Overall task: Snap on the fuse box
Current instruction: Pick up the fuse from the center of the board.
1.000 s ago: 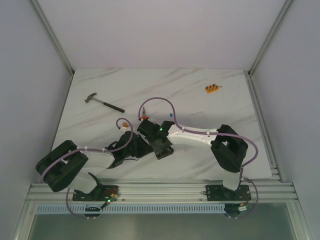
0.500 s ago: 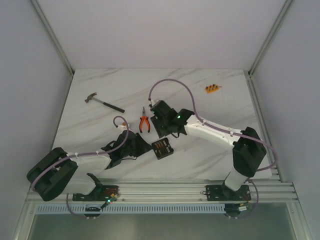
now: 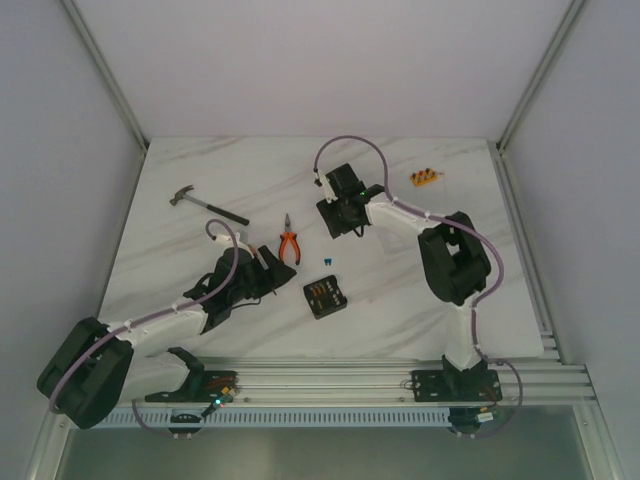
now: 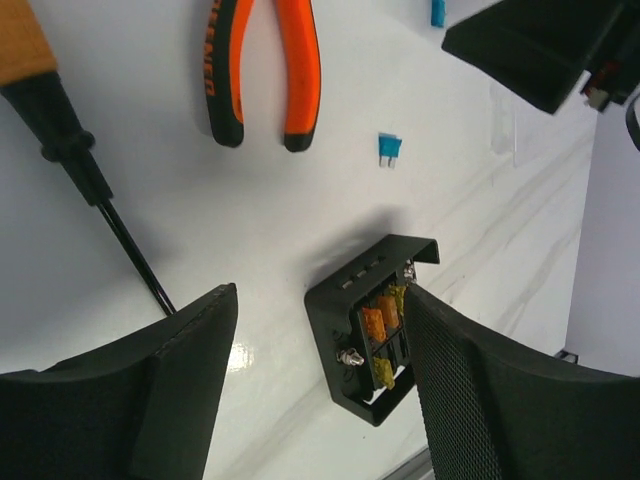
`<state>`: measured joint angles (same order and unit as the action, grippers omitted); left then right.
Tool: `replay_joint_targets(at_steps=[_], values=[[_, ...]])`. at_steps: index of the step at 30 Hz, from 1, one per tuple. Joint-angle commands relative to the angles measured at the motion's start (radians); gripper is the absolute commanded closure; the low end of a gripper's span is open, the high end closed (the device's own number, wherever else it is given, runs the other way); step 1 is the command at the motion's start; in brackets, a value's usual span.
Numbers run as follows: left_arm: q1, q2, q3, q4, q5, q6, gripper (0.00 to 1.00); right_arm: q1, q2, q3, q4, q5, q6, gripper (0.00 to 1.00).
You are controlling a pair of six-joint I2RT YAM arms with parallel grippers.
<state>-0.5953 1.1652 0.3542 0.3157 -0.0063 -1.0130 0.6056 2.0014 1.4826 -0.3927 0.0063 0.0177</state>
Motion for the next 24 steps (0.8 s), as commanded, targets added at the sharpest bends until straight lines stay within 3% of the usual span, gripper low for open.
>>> replay_joint_targets(at_steps=[1,9,24], values=[[0.033,-0.004,0.029,-0.037,0.026,0.064,0.22,-0.03,0.091,0.116,0.054,-0.078,-0.1,0.46],[0.049,0.03,0.041,-0.037,0.053,0.079,0.17,-0.065,0.198,0.178,0.045,-0.126,-0.099,0.45],[0.051,0.054,0.047,-0.03,0.071,0.077,0.15,-0.06,0.082,0.001,0.018,-0.113,-0.071,0.49]])
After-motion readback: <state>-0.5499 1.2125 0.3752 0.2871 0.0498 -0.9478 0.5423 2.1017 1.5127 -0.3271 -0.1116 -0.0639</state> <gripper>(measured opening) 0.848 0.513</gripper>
